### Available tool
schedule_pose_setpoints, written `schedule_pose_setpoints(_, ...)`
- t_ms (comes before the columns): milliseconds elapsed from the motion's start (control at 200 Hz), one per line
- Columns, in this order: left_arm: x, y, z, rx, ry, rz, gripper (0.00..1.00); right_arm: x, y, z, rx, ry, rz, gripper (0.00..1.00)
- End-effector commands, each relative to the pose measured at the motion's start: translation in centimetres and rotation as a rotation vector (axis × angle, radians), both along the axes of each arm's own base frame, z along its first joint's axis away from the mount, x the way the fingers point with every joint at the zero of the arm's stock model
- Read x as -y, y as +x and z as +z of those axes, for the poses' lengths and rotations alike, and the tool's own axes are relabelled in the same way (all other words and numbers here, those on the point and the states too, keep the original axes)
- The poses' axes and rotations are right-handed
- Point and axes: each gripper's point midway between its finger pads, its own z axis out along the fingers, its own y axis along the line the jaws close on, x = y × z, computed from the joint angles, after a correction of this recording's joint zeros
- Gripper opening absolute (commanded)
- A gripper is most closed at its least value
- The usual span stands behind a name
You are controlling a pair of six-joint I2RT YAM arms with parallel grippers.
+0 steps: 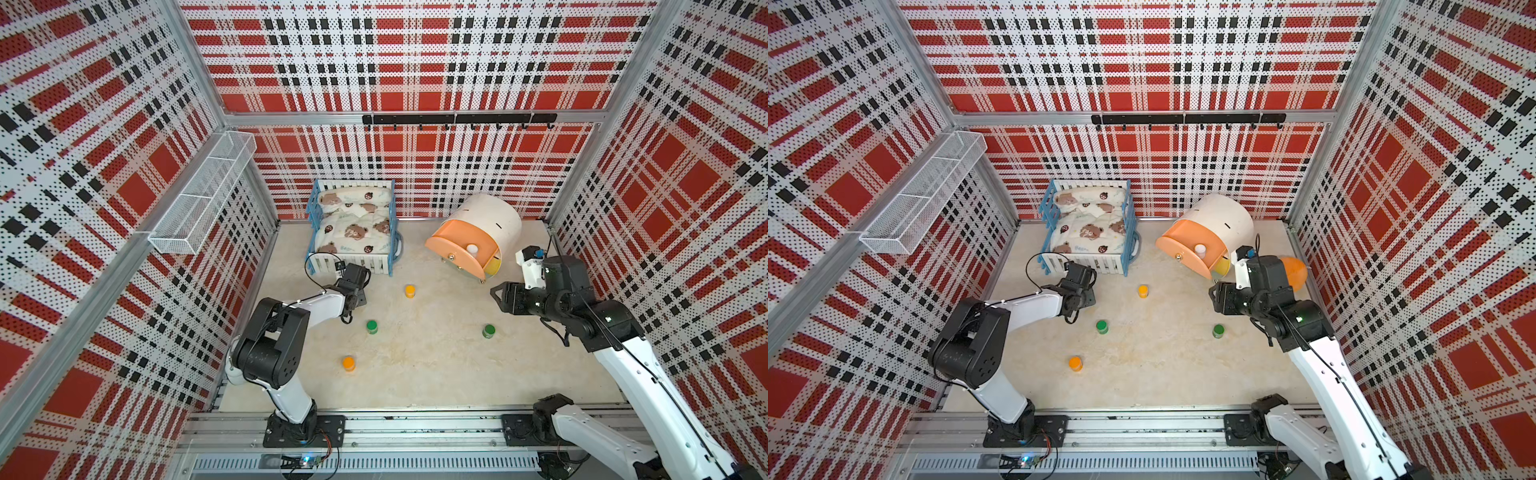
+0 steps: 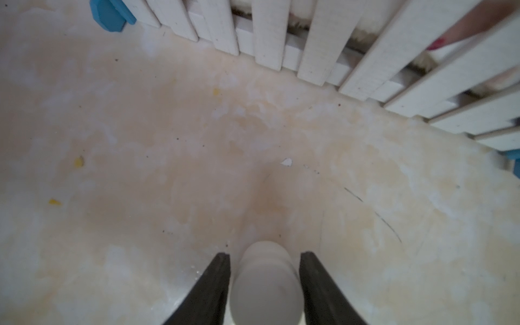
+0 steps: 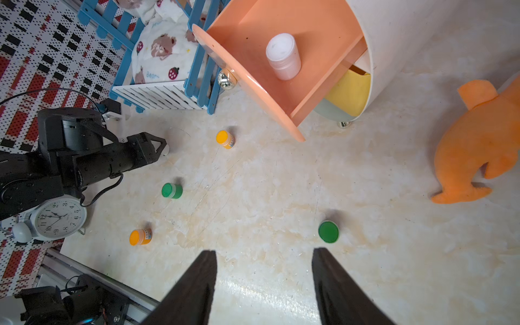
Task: Put the paint cans in the drawer according to color
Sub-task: Pick up the paint can at the center of the board, then place the paint can in the drawer.
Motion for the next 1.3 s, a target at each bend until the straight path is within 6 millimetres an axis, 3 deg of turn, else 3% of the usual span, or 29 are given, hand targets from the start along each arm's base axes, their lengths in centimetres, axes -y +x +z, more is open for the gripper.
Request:
schedule_pose_setpoints(0, 0.0, 0.2, 0.2, 0.014, -0.012, -0.003, 0.45, 0.5, -0.2, -0.4, -0.005, -0.01, -0.019, 0.61)
schedule_pose_setpoints(155, -0.1, 0.1, 0.3, 0.017, -0.013, -0.004, 0.38, 0.7, -0.2, -0.7, -0.011, -0.018, -0.028, 0.6)
schedule_pose_setpoints(351, 0.4, 0.2, 3.3, 0.069, 0.004, -0.01, 0.3, 1.1, 0.1, -0.1, 0.003, -0.019, -0.058, 0.58)
schedule_pose_setpoints(486, 1.5, 0.4, 7.2, 0.126, 0.036, -0.025, 0.29, 1.5, 0.5, 1.0, 0.031, -0.022, -0.091, 0.57)
schedule_pose_setpoints(636, 3.8, 0.8, 13.4, 0.236, 0.046, -0.056, 0.27, 3.1, 1.5, 2.5, 0.071, -0.054, -0.161, 0.57)
schedule_pose_setpoints(822, 7.9, 1.5, 21.5, 0.347, 0.075, -0.114, 0.27, 5.3, 3.3, 5.0, 0.096, -0.064, -0.221, 0.57)
schedule_pose_setpoints(1057, 14.0, 1.7, 29.3, 0.466, 0.05, -0.218, 0.26, 5.9, 4.7, 10.3, 0.227, -0.029, -0.245, 0.57)
schedule_pose_setpoints(1298, 21.3, 2.5, 33.2, 0.538, -0.007, -0.374, 0.26, 5.1, 6.7, 14.9, 0.381, 0.04, -0.228, 0.57)
